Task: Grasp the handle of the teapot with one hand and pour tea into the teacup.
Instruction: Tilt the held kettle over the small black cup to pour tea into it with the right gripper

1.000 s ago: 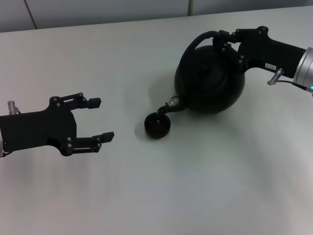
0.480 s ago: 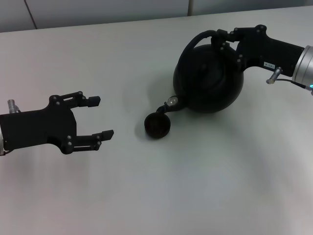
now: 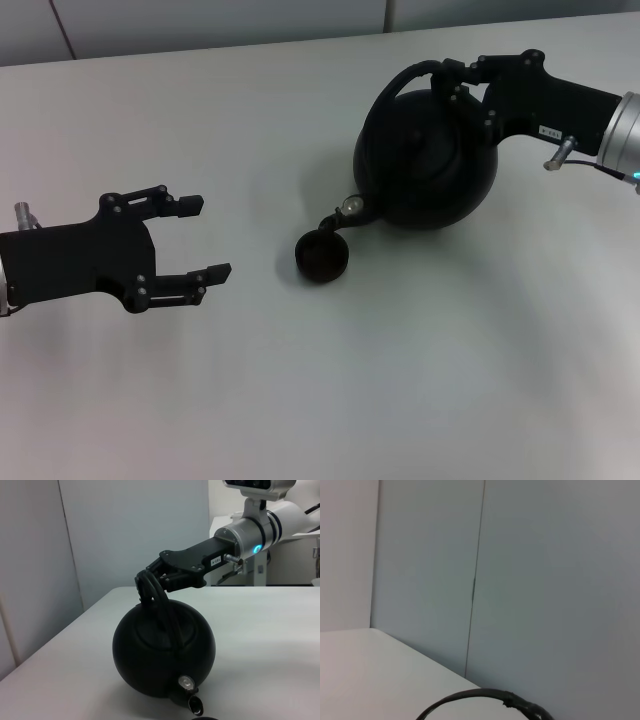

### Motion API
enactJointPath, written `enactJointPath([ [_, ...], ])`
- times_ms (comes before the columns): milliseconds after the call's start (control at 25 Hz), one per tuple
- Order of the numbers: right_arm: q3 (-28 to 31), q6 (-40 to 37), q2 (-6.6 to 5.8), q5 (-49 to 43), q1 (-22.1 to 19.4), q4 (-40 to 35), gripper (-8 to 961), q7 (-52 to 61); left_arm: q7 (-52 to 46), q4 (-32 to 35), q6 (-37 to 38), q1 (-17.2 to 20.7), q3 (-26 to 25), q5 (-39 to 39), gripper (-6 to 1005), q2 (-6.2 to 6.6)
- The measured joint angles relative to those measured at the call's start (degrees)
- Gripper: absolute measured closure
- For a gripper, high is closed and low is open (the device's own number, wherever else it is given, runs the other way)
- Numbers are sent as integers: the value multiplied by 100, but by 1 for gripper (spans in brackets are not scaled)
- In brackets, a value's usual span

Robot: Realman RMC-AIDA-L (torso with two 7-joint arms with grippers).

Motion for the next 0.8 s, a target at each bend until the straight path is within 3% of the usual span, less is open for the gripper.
enactJointPath([
  [800, 43, -621, -38, 1498, -713, 455, 802, -139, 74, 32, 2, 23, -6, 2, 186, -8],
])
